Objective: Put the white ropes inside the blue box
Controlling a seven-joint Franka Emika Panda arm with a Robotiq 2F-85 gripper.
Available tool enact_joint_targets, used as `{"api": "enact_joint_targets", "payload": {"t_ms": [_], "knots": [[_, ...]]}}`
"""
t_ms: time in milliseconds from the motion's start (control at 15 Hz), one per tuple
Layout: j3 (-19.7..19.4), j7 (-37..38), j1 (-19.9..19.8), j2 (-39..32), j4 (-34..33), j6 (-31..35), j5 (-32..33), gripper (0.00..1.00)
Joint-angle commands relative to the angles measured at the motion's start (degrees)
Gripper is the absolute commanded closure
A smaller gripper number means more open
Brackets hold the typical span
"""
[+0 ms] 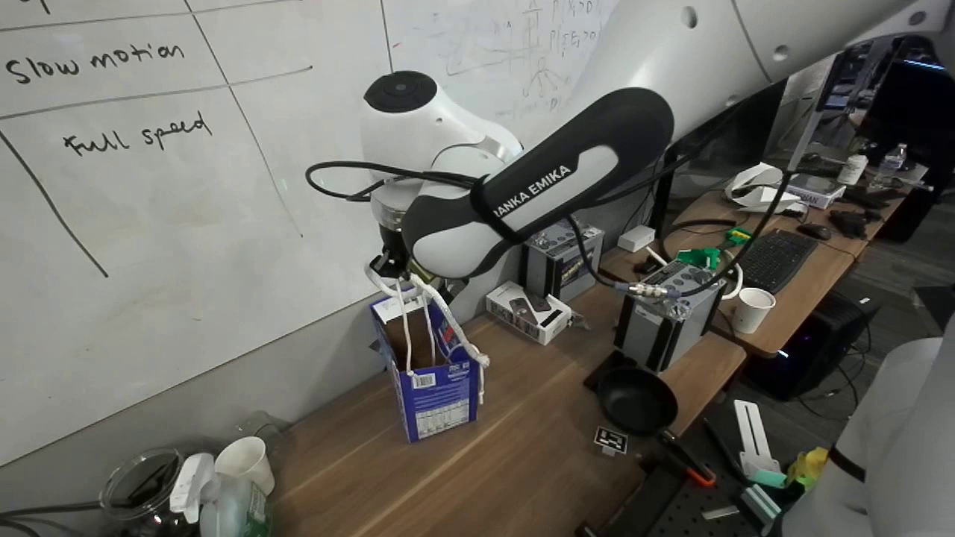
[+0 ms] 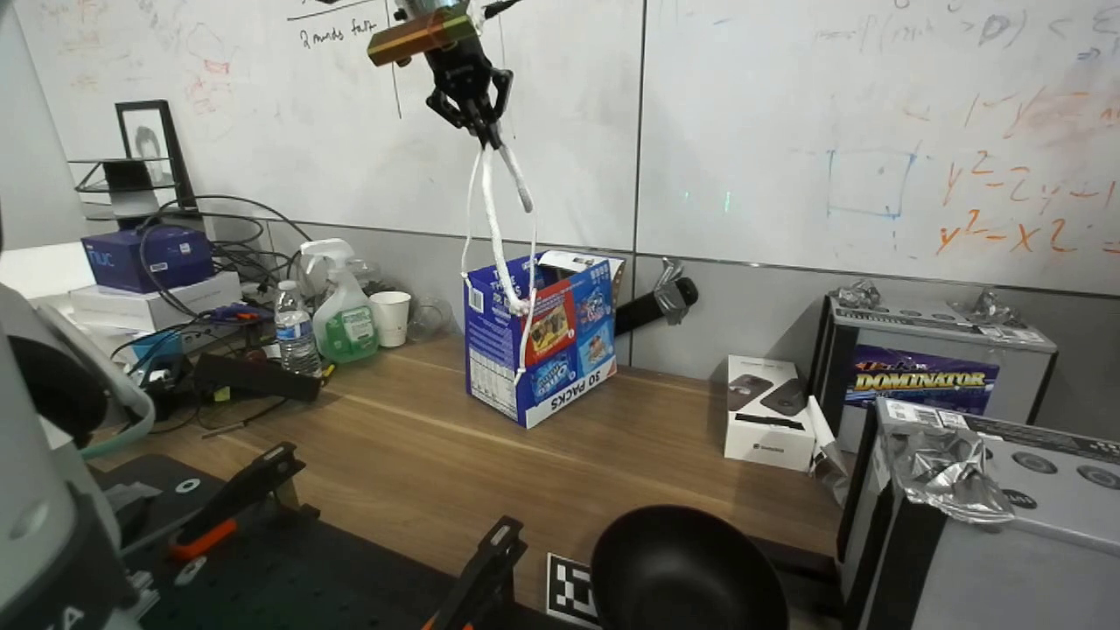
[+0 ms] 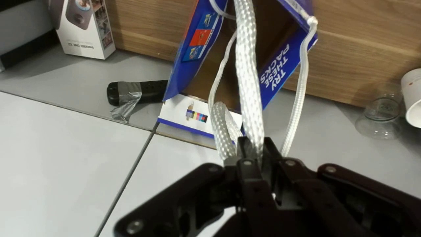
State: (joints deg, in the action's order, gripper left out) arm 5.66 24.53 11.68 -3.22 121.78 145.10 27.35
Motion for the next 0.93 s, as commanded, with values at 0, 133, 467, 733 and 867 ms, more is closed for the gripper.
{"api": "enact_joint_targets", "payload": {"t_ms": [0,133,467,733,867], "knots": [[-0.9,4.3,-0.7,-7.0,-9.1,-2.3,4.1,0.92],[-2.2,4.3,-0.3,-10.0,-13.2,-3.4,3.7,0.92],[-5.2,4.8,0.9,-15.1,-20.9,-5.9,3.2,0.92],[-5.7,3.6,1.6,-16.0,-24.0,-13.3,1.0,0.92],[-4.8,2.4,1.9,-16.4,-26.5,-20.4,-1.3,0.92]]}}
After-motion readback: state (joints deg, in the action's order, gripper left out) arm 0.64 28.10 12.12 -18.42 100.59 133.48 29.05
